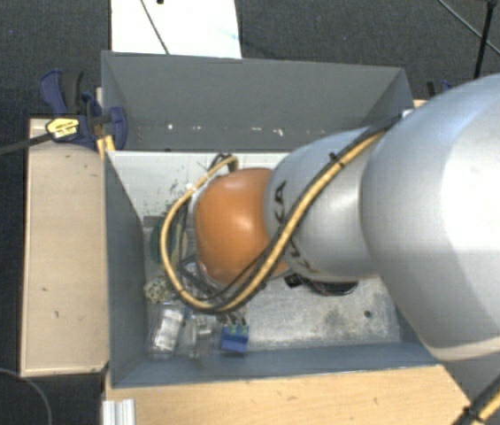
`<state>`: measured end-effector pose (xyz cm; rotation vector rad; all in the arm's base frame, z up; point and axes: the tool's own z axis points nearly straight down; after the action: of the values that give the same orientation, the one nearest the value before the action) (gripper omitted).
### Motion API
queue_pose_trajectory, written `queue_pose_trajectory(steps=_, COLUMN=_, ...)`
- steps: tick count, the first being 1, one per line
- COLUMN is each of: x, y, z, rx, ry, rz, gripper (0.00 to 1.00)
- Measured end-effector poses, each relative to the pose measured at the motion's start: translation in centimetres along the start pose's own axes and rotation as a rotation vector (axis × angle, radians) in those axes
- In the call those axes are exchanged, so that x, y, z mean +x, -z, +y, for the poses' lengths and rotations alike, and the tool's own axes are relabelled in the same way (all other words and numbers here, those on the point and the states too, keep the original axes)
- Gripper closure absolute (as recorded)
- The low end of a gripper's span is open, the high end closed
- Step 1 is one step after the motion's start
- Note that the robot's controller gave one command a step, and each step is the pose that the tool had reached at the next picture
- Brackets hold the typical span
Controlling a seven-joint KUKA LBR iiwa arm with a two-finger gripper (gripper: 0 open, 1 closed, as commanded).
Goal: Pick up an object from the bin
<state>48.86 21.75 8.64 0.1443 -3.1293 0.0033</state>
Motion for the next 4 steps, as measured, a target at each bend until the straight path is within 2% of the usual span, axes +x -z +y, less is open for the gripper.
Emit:
queue_pose_trajectory(steps=1, x=-0.39, y=0.47, z=0.01, rx=-0.003, ry=-0.01, rz=-0.01, gripper=1.0)
queue_pose_trajectory(steps=2, x=-0.38, y=0.47, z=0.04, rx=-0.003, ry=-0.014, rz=-0.01, gripper=0.0)
queue_pose_trajectory(steps=3, x=-0.39, y=0.48, z=0.04, rx=-0.003, ry=-0.011, rz=-0.01, gripper=1.0)
queue_pose_trajectory(steps=4, x=-0.38, y=0.48, z=0.05, rx=-0.003, ry=-0.015, rz=-0.01, gripper=0.0)
